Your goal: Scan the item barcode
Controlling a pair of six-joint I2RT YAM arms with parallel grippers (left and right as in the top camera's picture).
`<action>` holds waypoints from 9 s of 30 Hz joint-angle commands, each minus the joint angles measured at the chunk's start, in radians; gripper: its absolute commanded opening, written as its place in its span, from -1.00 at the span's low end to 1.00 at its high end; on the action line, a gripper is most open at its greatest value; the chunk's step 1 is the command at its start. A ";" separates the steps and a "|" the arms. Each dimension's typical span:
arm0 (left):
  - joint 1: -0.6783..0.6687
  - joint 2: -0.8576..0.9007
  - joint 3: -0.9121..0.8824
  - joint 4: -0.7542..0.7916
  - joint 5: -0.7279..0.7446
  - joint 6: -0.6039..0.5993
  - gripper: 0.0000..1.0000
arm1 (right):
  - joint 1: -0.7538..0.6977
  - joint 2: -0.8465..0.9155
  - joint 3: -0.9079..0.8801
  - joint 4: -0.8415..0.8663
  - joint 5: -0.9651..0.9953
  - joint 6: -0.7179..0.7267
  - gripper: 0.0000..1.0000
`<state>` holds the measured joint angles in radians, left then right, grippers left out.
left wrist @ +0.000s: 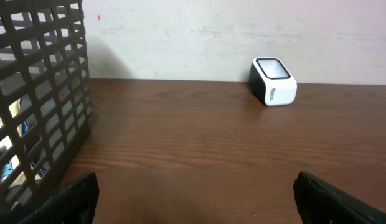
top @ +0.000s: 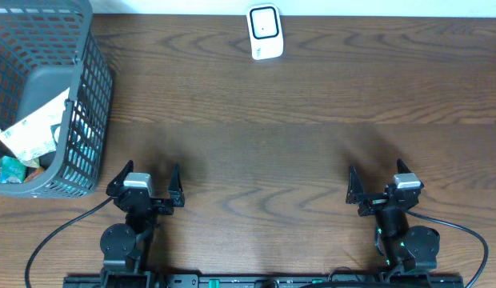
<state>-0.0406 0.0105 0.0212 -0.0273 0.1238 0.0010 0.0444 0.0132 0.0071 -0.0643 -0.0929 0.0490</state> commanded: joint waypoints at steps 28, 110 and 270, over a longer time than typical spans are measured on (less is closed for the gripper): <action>0.005 -0.006 -0.017 -0.036 -0.005 0.013 0.95 | 0.009 0.003 -0.002 -0.004 0.005 0.014 0.98; 0.513 1.732 2.082 -0.863 0.013 -0.048 0.95 | 0.009 0.003 -0.002 -0.004 0.005 0.013 0.99; 0.541 1.754 1.725 -0.718 -0.210 -0.604 -0.86 | 0.009 0.003 -0.002 -0.004 0.005 0.013 0.99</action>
<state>0.5022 1.9728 1.7287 -0.7731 -0.0845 -0.5804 0.0444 0.0189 0.0071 -0.0647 -0.0929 0.0490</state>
